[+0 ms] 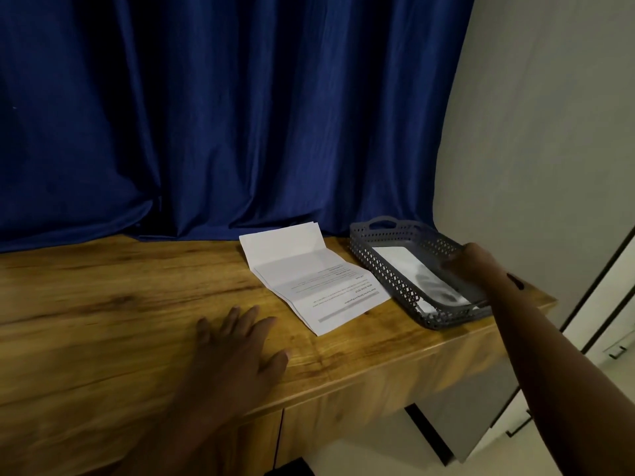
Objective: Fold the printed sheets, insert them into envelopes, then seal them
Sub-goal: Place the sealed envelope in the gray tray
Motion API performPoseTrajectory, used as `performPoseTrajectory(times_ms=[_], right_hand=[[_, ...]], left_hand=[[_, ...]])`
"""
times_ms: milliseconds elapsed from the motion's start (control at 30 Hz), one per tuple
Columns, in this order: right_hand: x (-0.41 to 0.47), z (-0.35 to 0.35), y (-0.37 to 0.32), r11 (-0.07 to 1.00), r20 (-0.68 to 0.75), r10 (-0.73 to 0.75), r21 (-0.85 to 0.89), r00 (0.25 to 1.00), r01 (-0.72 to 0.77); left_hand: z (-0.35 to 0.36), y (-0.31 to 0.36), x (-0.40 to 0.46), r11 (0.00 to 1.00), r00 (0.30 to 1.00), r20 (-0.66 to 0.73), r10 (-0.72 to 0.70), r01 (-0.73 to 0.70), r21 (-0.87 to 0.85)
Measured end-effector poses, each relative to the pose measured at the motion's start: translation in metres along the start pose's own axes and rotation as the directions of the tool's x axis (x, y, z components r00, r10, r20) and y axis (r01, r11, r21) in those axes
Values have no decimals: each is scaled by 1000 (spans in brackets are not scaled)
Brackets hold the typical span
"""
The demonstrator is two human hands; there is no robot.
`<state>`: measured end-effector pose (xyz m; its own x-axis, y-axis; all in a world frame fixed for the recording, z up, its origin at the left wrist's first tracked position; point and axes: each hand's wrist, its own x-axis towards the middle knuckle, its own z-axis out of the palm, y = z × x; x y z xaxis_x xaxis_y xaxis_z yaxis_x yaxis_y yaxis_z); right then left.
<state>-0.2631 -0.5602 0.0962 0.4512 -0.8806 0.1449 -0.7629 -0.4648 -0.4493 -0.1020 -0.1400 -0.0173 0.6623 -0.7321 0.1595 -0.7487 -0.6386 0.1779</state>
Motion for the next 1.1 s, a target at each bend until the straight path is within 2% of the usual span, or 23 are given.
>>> performPoseTrajectory(times_ms=[67, 200, 300, 400, 533, 667, 833, 900, 1100], right_hand=[[-8, -7, -18, 995, -77, -81, -73, 994, 76], [-39, -7, -73, 932, -157, -343, 68, 926, 357], [-72, 13, -117, 865, -50, -479, 141, 876, 481], [-104, 50, -154, 819, 110, -573, 99, 812, 565], [-131, 104, -189, 793, 244, -572, -81, 783, 604], [-135, 132, -208, 715, 339, -525, -320, 780, 621], [-142, 141, -219, 637, 270, -585, -432, 765, 639], [-144, 142, -219, 627, 259, -599, -436, 757, 645], [-148, 134, -208, 679, 368, -537, -344, 759, 648]], left_hand=[[0, 0, 0, 1000, 1000, -3, 4, -4, -5], [-1, -1, -2, 1000, 1000, -7, 8, -8, -21], [-4, 1, -3, 999, 1000, -10, 6, -6, -53], [-6, 2, -4, 998, 1000, -16, -2, 1, -66], [-6, 3, -3, 998, 1000, -20, -17, 16, -64], [-5, 3, -3, 999, 999, -31, -14, 13, -32], [-4, 2, -4, 999, 999, -38, -1, -1, -41], [-5, 2, -4, 999, 999, -34, 2, -4, -49], [-9, 3, -6, 997, 997, -75, -2, -4, -80]])
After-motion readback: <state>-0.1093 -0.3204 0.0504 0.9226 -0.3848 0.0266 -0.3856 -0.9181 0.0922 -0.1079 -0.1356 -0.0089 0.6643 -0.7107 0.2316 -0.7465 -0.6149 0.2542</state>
